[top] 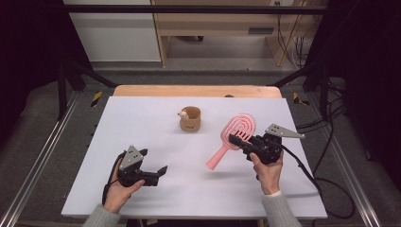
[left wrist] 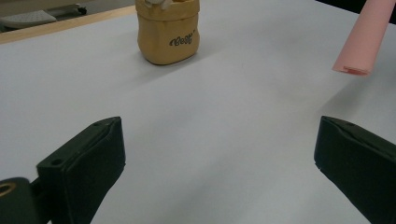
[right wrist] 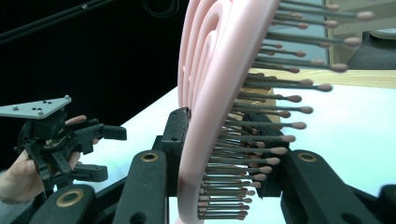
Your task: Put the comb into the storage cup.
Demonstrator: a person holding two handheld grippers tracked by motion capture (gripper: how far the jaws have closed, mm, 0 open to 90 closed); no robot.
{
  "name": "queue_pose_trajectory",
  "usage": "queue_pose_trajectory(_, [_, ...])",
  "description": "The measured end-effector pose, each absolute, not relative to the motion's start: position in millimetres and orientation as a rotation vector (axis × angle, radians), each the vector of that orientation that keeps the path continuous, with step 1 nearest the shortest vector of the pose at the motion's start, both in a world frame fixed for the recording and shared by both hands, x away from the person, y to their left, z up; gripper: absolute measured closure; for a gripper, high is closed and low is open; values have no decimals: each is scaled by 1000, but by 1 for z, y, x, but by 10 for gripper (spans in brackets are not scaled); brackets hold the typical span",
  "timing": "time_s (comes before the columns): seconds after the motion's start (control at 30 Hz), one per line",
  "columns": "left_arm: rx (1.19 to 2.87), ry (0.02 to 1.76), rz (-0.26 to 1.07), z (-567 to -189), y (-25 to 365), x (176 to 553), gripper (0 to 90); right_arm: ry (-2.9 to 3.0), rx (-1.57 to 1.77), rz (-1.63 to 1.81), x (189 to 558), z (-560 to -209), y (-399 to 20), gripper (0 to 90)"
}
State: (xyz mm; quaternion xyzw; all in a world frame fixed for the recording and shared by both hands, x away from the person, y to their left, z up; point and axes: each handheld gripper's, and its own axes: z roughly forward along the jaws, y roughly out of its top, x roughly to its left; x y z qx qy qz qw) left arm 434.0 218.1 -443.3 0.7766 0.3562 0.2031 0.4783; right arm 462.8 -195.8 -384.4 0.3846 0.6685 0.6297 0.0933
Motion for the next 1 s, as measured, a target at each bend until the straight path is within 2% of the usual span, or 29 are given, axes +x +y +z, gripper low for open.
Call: queue_pose_trajectory(1.0, [1847, 927, 533, -449, 260, 431, 18, 1968, 1099, 1852, 472, -362, -184, 635])
